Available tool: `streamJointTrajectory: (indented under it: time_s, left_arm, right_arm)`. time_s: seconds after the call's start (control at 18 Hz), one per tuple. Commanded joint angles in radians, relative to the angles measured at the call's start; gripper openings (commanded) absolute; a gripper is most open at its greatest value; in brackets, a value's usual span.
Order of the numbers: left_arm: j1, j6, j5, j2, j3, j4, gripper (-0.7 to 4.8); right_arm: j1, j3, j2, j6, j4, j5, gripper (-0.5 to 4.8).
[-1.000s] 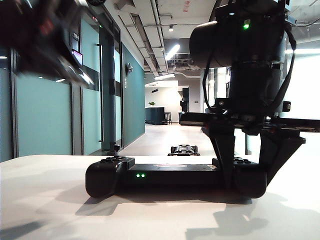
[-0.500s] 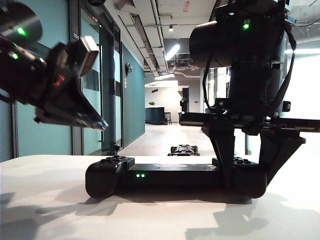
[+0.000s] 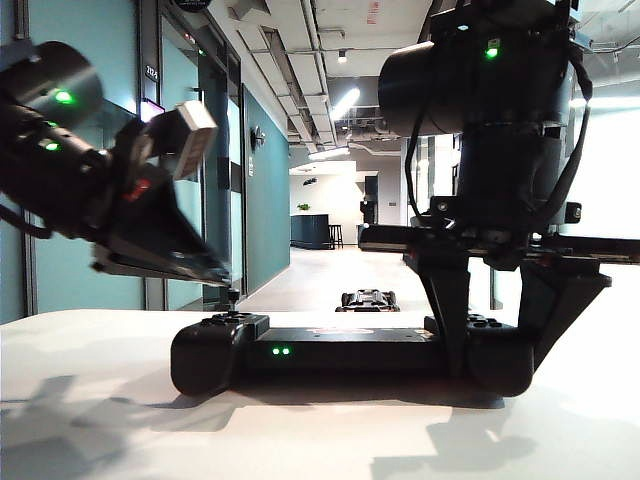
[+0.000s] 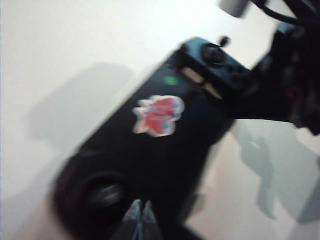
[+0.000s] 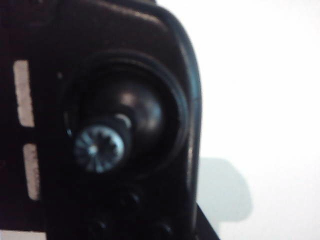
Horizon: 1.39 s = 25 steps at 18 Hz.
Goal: Push the left joystick on the remote control sitting on the white table forward to make the robot dog walk in a straight line until it approaches the door.
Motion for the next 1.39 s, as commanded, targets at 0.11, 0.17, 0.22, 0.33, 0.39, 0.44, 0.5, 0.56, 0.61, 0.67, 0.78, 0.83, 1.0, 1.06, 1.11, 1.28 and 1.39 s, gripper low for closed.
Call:
streamJointTrajectory:
  time_s: [0.11, 0.17, 0.22, 0.33, 0.39, 0.44, 0.5, 0.56, 0.61, 0.67, 0.78, 0.83, 1.0, 1.06, 1.11, 1.28, 1.39]
  left_arm:
    - [-0.065, 0.003, -0.034, 0.023, 0.0, 0.056, -0.05]
    - [-0.065, 0.003, -0.034, 0.028, 0.0, 0.069, -0.05]
    - [-0.06, 0.003, -0.034, 0.027, 0.0, 0.073, -0.05]
    - [-0.04, 0.004, -0.043, 0.028, 0.0, 0.071, -0.05]
    - [-0.037, 0.004, -0.041, 0.03, 0.0, 0.073, -0.05]
    - [-0.037, 0.006, -0.041, 0.033, 0.0, 0.076, -0.05]
    - [-0.037, 0.006, -0.039, 0.041, 0.0, 0.079, -0.06]
    - [-0.037, 0.006, -0.035, 0.053, 0.0, 0.087, -0.05]
    - [-0.037, 0.006, -0.023, 0.064, 0.0, 0.098, -0.05]
    - [-0.037, 0.006, -0.022, 0.072, 0.0, 0.107, -0.05]
    - [-0.036, 0.003, -0.023, 0.077, 0.0, 0.138, -0.05]
    - [-0.037, 0.003, -0.023, 0.077, 0.0, 0.145, -0.05]
    - [-0.036, 0.003, -0.023, 0.077, 0.0, 0.145, -0.05]
    - [-0.036, 0.003, -0.023, 0.078, 0.0, 0.145, -0.05]
    - [-0.036, 0.003, -0.023, 0.08, 0.0, 0.146, -0.05]
    - [-0.036, 0.003, -0.022, 0.101, 0.0, 0.154, -0.05]
    - [-0.036, 0.003, -0.023, 0.105, 0.0, 0.168, -0.05]
  right_arm:
    - [0.0, 0.0, 0.0, 0.008, -0.005, -0.003, 1.55]
    - [0.0, 0.0, 0.0, 0.008, -0.005, -0.003, 1.55]
    - [0.0, 0.0, 0.0, 0.008, -0.005, -0.003, 1.56]
    - [0.0, 0.0, 0.0, 0.008, -0.005, -0.003, 1.55]
    - [0.0, 0.0, 0.0, 0.008, -0.005, -0.003, 1.55]
    - [0.0, 0.0, 0.0, 0.008, -0.005, -0.004, 1.56]
    - [0.0, 0.0, 0.0, 0.008, -0.005, -0.003, 1.56]
    - [0.0, 0.0, 0.0, 0.008, -0.005, -0.003, 1.56]
    - [0.0, 0.0, 0.0, 0.008, -0.008, -0.003, 1.56]
    - [0.0, 0.0, 0.0, 0.008, -0.01, -0.004, 1.56]
    - [0.0, 0.0, 0.0, 0.008, -0.01, -0.004, 1.56]
    - [0.0, 0.0, 0.0, 0.008, -0.01, -0.005, 1.56]
    - [0.0, 0.0, 0.0, 0.008, -0.009, -0.007, 1.56]
    - [0.0, 0.0, 0.0, 0.008, -0.01, -0.007, 1.56]
    - [0.0, 0.0, 0.0, 0.008, -0.009, -0.007, 1.56]
    - [0.0, 0.0, 0.0, 0.008, -0.01, -0.007, 1.56]
    - [0.0, 0.0, 0.0, 0.007, -0.012, -0.007, 1.56]
